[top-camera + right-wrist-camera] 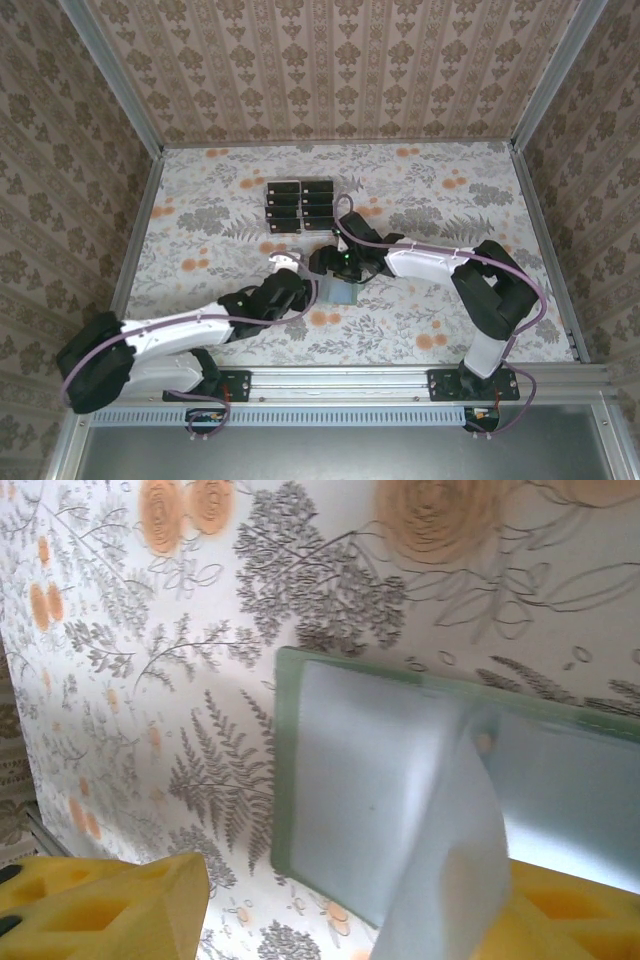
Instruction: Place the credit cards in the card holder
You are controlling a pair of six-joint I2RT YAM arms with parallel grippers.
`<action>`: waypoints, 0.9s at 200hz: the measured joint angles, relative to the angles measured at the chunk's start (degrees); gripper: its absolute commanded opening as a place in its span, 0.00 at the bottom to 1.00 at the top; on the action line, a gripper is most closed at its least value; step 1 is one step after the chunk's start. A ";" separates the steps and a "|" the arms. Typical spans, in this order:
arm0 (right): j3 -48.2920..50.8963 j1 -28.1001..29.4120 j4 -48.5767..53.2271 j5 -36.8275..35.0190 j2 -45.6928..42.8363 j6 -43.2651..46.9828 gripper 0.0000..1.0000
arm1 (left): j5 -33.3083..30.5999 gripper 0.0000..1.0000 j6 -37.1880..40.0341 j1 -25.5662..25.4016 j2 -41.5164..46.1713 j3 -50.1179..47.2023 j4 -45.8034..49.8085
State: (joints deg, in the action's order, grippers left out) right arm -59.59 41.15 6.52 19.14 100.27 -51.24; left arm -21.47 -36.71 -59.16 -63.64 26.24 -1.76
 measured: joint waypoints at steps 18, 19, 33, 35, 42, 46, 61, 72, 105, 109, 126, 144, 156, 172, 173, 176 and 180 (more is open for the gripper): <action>-2.25 0.87 0.52 -0.04 1.18 0.00 0.65 | -1.38 0.64 -0.83 0.42 4.66 -0.63 1.95; -2.47 0.96 0.55 -0.04 1.36 -0.02 0.65 | -1.42 0.64 -0.85 0.44 4.85 -0.63 2.03; -4.44 1.68 0.61 -0.15 3.34 0.00 0.65 | -2.34 0.67 -1.62 1.16 7.85 -0.92 3.41; -4.74 1.79 0.70 -0.24 3.65 0.00 0.65 | -2.40 0.68 -1.75 1.20 8.13 -0.96 3.52; -5.70 2.12 0.96 -0.33 4.85 -0.09 0.65 | -2.67 0.69 -2.21 1.68 9.38 -1.09 4.22; -6.16 2.27 0.98 -0.35 5.55 -0.11 0.65 | -2.78 0.69 -2.32 1.92 9.86 -1.16 4.87; -7.85 2.73 1.22 -0.68 8.20 -0.09 0.65 | -2.84 0.71 -3.13 2.82 10.88 -1.44 6.36; -8.39 2.99 1.42 -0.68 9.92 -0.09 0.65 | -2.84 0.72 -3.61 3.45 11.06 -1.46 6.82; -10.36 3.06 2.82 -0.46 11.56 0.13 0.65 | -2.47 0.75 -4.28 5.01 11.61 -1.46 9.14; -10.67 3.06 3.08 -0.48 11.56 0.26 0.65 | -2.36 0.76 -4.35 5.25 11.65 -1.46 9.42; -11.58 3.06 4.76 -0.46 10.82 1.40 0.65 | -1.68 0.80 -4.87 6.82 11.89 -1.38 10.84; -12.59 3.02 7.41 -0.44 8.55 3.37 0.65 | -0.31 0.84 -5.51 8.87 11.89 -0.76 12.85; -14.10 2.62 9.90 -0.48 6.62 5.29 0.65 | 1.01 0.88 -5.90 10.75 11.87 0.07 14.01; -17.53 1.88 13.68 -0.83 4.17 8.57 0.65 | 2.75 0.96 -6.14 13.79 11.41 1.77 15.91; -17.73 1.81 13.88 -0.85 4.07 8.85 0.65 | 2.84 0.96 -6.05 13.97 11.37 1.86 16.00; -18.56 1.57 14.69 -0.87 3.78 9.60 0.65 | 3.19 0.97 -6.29 14.73 11.15 2.25 16.28; -19.89 1.09 15.80 -1.07 3.28 10.67 0.65 | 3.72 0.98 -6.12 15.50 10.88 2.64 16.52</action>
State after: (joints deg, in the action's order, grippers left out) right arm -79.48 42.24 22.33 18.06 103.55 -40.58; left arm -17.76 -42.83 -43.66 -52.75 28.88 14.76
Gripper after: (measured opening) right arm 0.652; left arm 0.951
